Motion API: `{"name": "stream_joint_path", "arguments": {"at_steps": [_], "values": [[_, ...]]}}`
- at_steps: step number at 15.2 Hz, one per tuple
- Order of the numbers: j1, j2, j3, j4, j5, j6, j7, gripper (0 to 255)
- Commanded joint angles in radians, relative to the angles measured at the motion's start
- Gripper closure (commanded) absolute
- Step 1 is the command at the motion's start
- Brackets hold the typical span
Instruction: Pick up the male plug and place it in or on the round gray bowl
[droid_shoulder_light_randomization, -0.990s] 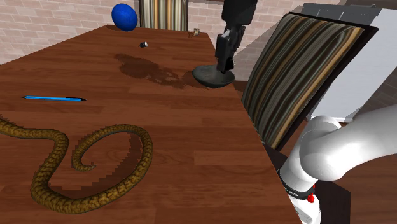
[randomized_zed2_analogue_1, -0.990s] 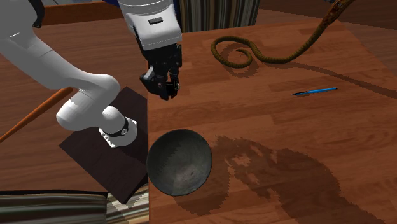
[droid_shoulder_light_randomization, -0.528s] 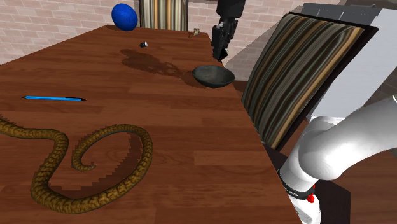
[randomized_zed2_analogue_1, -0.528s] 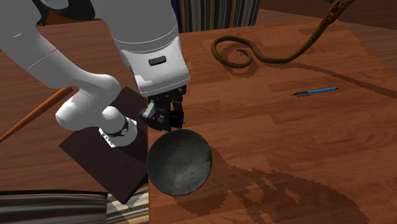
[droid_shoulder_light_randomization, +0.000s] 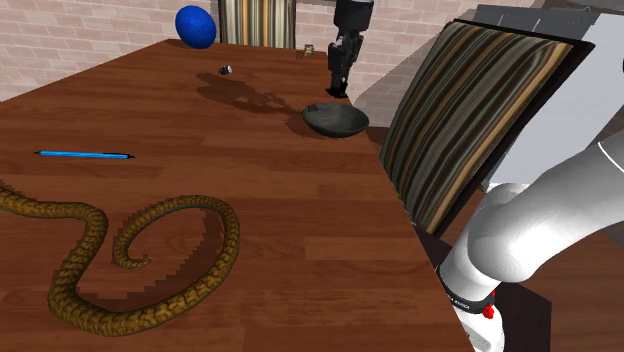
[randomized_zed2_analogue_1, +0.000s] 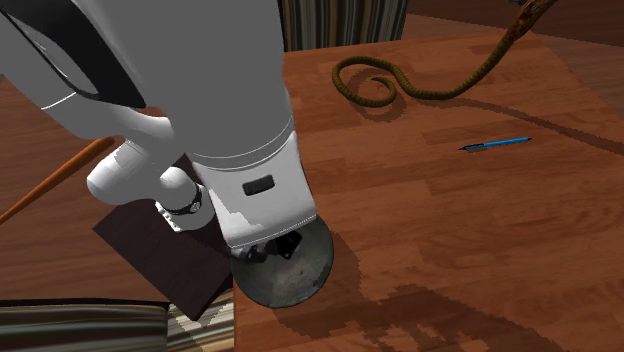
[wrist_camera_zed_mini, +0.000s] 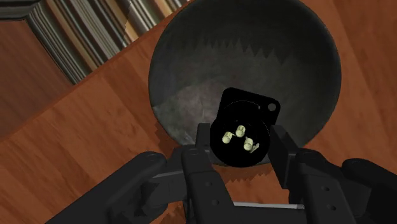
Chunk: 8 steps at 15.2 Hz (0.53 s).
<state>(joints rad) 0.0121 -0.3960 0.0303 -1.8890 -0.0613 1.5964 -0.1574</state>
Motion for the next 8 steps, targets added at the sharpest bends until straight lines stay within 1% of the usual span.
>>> {"name": "stream_joint_path", "arguments": {"at_steps": [1, 8], "values": [[0.000, -0.004, -0.001, -0.028, 0.000, 0.025, 0.000, 255], [0.001, -0.029, -0.002, -0.146, -0.001, 0.118, 0.006, 255]]}}
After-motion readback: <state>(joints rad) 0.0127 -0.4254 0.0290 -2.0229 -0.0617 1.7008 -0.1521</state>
